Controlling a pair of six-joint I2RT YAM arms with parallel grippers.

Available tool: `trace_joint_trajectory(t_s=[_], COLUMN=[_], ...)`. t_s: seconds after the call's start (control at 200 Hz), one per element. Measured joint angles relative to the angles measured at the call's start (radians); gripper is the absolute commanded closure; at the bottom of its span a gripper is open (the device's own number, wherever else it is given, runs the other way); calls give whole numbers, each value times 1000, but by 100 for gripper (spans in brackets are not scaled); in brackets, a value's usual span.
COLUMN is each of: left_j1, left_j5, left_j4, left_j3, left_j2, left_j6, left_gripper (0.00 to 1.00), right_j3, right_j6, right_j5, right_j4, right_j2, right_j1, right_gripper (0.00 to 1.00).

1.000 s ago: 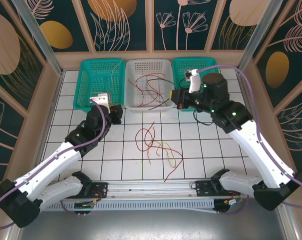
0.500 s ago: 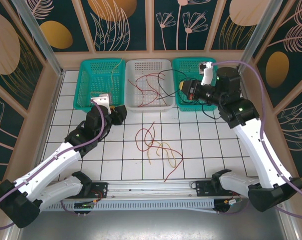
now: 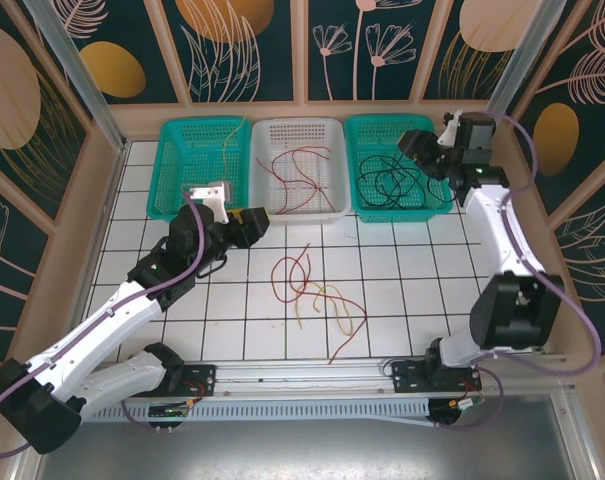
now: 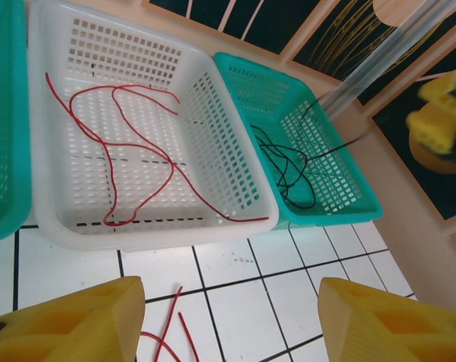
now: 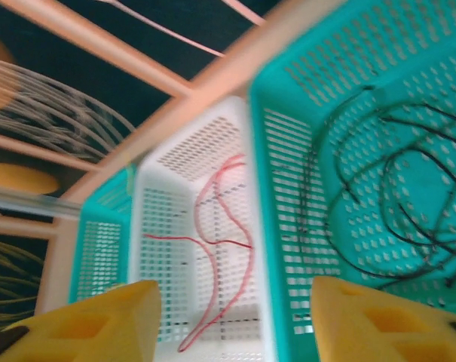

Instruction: Untangle the cables

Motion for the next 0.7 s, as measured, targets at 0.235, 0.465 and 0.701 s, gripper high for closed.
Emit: trace_joint_trajectory(t_s=[0.235,0.465,0.701], left_j1=[0,0,0], left_j5=[13,32,78], left_j4=[-1,0,9], left_j3=[1,23,48], left_j2=[3,47,77], left_j6=[-18,-37,-84], left_gripper=[34,35,43], right_j3=[-220,-360,-566], right_j6=[-10,-57,-1], right_j5=[51,245,392], right_j4=[-30,-118,-229], right_j2=[-57,-415,-487], right_j1=[-4,321,661], right_gripper=[44,53,55])
